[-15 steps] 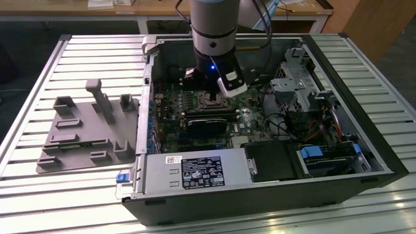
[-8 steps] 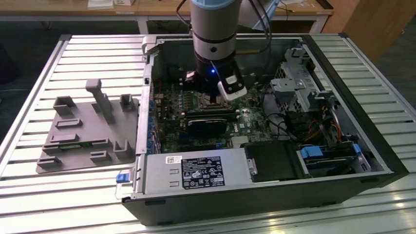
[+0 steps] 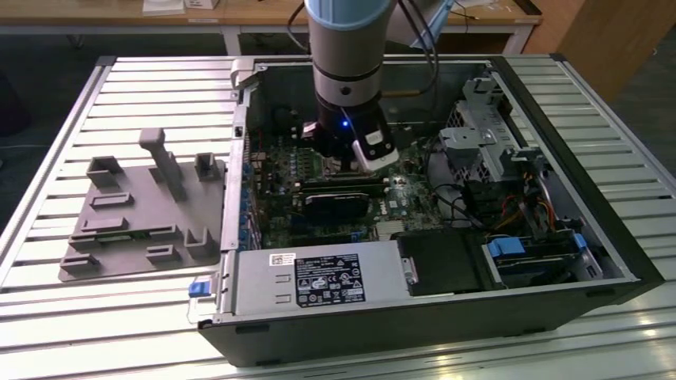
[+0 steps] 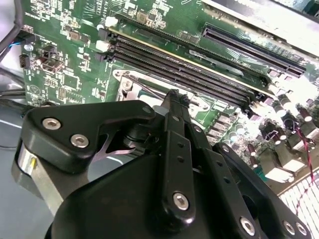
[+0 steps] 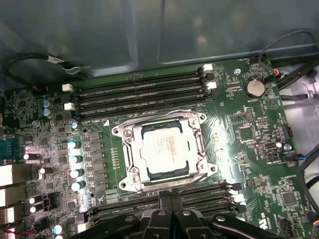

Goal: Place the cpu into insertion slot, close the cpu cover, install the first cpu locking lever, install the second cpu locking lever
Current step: 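Install the second cpu locking lever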

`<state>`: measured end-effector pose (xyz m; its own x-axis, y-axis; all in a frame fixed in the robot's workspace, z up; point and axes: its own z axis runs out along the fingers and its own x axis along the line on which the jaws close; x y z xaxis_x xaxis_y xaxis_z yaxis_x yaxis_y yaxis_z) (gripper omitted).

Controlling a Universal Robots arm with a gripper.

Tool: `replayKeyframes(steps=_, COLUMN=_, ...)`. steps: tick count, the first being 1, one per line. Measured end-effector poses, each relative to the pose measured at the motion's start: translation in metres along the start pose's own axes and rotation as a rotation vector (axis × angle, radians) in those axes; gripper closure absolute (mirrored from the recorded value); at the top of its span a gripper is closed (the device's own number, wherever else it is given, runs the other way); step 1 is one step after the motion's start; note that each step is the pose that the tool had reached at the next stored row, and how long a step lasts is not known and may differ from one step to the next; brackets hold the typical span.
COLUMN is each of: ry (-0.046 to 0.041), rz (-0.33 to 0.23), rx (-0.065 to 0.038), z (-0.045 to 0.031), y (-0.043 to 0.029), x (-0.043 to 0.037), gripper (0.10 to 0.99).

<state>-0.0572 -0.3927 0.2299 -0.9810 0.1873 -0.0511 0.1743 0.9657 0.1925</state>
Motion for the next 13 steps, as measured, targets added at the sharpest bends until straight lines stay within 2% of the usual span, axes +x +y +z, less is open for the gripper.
replayKeyframes(steps=6, ry=0.0015, rz=0.001, rx=-0.008, z=0.0055, y=-0.0021, x=0.0053, gripper=0.980)
replayKeyframes(steps=9, ry=0.0033, rz=0.002, rx=-0.019, z=0.0071, y=-0.0034, x=0.0102, gripper=0.980)
replayKeyframes(steps=13, ry=0.0069, rz=0.003, rx=-0.039, z=0.0096, y=-0.0057, x=0.0145, gripper=0.980)
